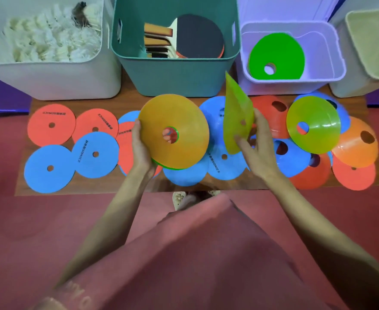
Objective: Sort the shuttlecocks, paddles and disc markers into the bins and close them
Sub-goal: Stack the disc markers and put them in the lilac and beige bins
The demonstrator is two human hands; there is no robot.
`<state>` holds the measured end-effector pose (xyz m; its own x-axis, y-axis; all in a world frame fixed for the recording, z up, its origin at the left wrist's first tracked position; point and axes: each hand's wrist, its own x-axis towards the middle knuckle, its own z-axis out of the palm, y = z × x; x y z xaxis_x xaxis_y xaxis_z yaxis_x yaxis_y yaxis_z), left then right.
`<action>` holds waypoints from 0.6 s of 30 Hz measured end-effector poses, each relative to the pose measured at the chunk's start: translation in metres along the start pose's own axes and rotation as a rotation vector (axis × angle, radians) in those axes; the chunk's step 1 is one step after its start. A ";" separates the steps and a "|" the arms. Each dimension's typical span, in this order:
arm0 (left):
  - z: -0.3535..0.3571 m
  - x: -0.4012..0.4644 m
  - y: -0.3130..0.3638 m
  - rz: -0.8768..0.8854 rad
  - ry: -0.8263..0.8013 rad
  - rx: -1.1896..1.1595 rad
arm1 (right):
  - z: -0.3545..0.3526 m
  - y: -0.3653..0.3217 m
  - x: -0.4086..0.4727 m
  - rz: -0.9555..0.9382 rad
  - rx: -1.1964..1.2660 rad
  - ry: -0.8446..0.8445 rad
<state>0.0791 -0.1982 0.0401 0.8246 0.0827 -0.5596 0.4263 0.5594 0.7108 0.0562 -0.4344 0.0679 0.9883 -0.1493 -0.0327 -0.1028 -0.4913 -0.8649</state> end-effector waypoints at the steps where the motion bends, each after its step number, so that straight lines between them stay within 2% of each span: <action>1: 0.004 0.001 0.000 -0.012 -0.002 -0.005 | 0.000 -0.001 0.002 0.007 0.100 0.051; 3: 0.009 0.003 0.000 -0.014 -0.011 -0.017 | -0.001 -0.001 0.007 0.020 0.230 0.183; 5: 0.015 0.004 -0.001 -0.027 -0.051 -0.015 | -0.002 -0.002 0.013 0.027 0.277 0.242; 8: 0.025 0.003 -0.005 -0.045 -0.070 0.014 | 0.002 0.008 0.024 0.104 0.283 0.147; 10: 0.031 0.002 -0.009 -0.046 -0.092 0.015 | 0.009 0.017 0.029 0.140 0.147 0.076; 18: 0.041 -0.007 -0.014 -0.113 -0.157 0.001 | 0.028 0.039 0.029 0.076 -0.185 -0.125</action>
<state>0.0822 -0.2405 0.0513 0.8194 -0.1108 -0.5624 0.5199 0.5569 0.6477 0.0844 -0.4338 0.0188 0.9821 -0.0900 -0.1656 -0.1848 -0.6336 -0.7513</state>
